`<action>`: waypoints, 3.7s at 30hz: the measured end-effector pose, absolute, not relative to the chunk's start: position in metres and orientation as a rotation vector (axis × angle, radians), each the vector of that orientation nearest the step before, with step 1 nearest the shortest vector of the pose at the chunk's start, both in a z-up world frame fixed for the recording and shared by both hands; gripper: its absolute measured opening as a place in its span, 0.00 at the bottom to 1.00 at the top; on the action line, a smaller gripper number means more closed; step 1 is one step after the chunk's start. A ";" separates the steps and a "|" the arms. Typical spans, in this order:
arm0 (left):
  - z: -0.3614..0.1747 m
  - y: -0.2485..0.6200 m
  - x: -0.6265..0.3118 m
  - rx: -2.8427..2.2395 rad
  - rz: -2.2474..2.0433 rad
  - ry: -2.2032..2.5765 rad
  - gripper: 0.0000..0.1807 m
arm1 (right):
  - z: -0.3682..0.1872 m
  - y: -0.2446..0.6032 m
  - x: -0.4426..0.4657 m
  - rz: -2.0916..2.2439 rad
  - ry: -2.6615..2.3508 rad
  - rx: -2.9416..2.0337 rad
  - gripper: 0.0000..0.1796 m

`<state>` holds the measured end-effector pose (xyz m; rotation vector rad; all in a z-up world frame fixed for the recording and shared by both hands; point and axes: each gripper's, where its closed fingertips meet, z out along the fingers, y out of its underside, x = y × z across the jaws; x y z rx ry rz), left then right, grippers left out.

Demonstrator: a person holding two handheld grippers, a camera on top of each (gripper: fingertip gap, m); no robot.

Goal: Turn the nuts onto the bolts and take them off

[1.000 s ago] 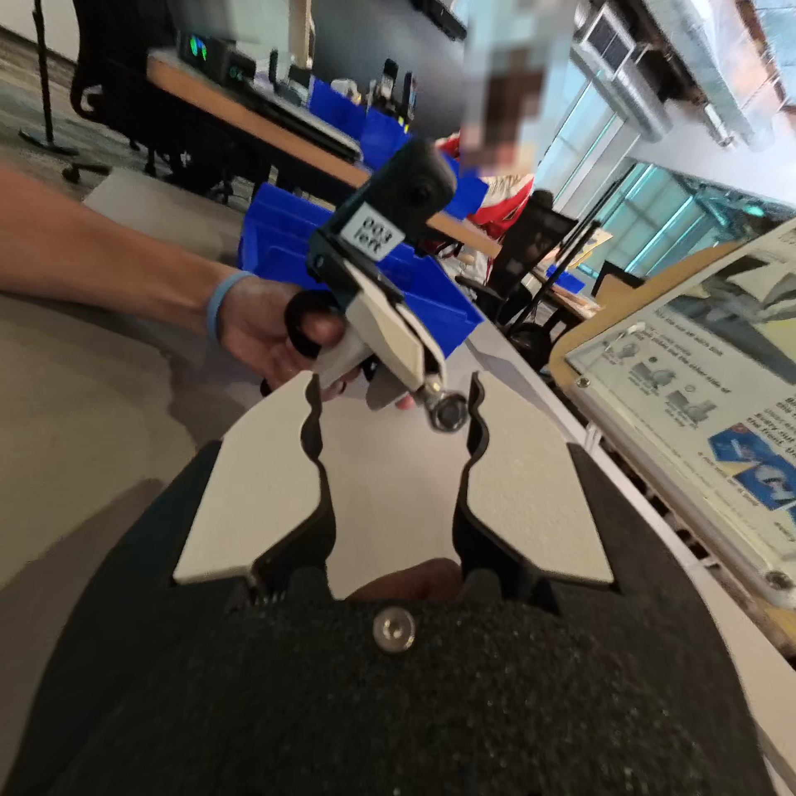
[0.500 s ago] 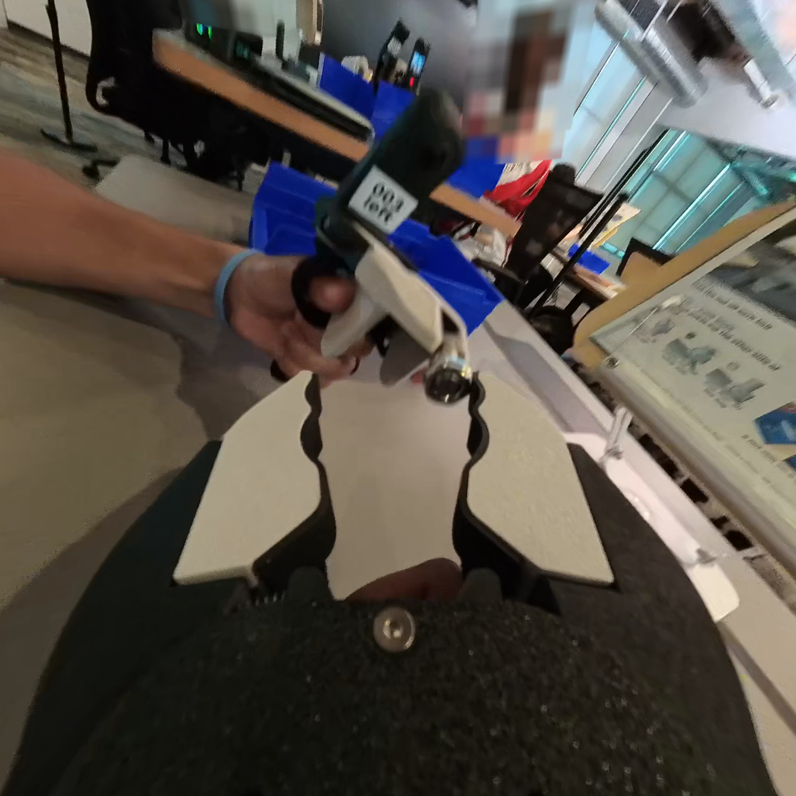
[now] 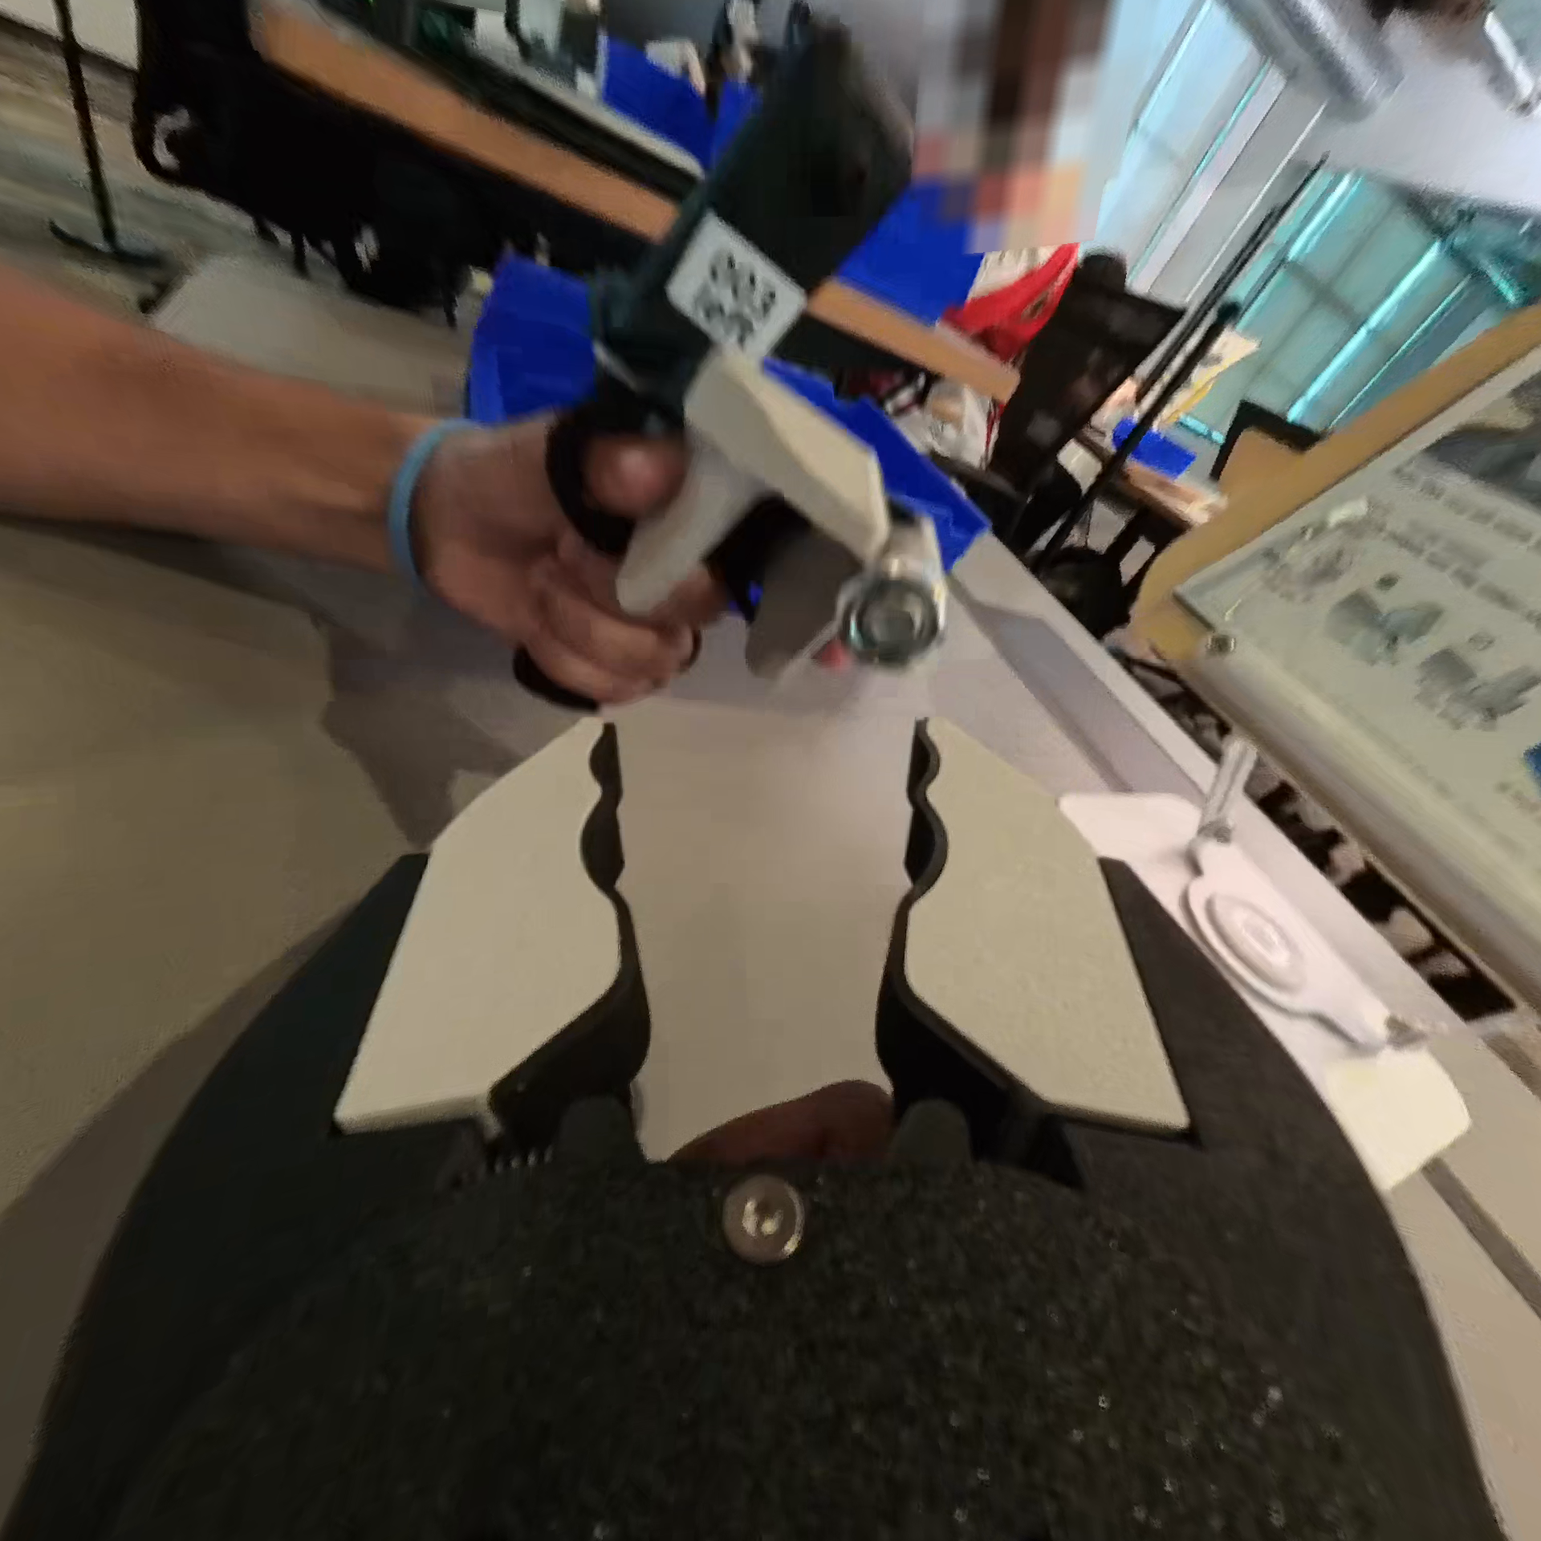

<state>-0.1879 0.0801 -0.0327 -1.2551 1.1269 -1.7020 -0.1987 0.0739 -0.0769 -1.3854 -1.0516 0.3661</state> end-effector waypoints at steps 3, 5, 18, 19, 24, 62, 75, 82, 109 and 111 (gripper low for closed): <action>-0.031 0.082 -0.190 -1.254 -1.691 1.121 0.09 | -0.072 0.076 -0.192 0.342 -1.027 -1.380 0.37; -0.032 0.084 -0.190 -1.263 -1.687 1.118 0.09 | -0.047 0.069 -0.190 0.362 -0.977 -1.311 0.36; -0.028 0.088 -0.191 -1.254 -1.701 1.071 0.08 | -0.058 0.080 -0.189 0.283 -0.945 -1.347 0.37; -0.029 0.090 -0.191 -1.259 -1.687 1.062 0.08 | -0.047 0.076 -0.189 0.280 -0.923 -1.313 0.37; -0.031 0.088 -0.188 -1.265 -1.670 1.056 0.09 | -0.027 0.061 -0.204 0.213 -0.940 -1.207 0.34; -0.023 0.088 -0.193 -1.233 -1.655 1.048 0.08 | -0.055 0.090 -0.161 0.427 -0.731 -1.400 0.33; -0.037 0.084 -0.182 -1.278 -1.610 1.100 0.09 | -0.044 0.075 -0.176 0.426 -0.722 -1.324 0.35; -0.042 0.081 -0.178 -1.296 -1.589 1.120 0.09 | -0.049 0.081 -0.182 0.302 -0.737 -1.308 0.14; -0.089 0.177 -0.207 -1.672 -0.741 0.628 0.26 | -0.029 0.102 -0.090 0.034 -0.373 -1.417 0.10; -0.086 0.175 -0.206 -1.660 -0.758 0.632 0.26 | 0.009 0.088 -0.060 -0.010 -0.296 -1.359 0.10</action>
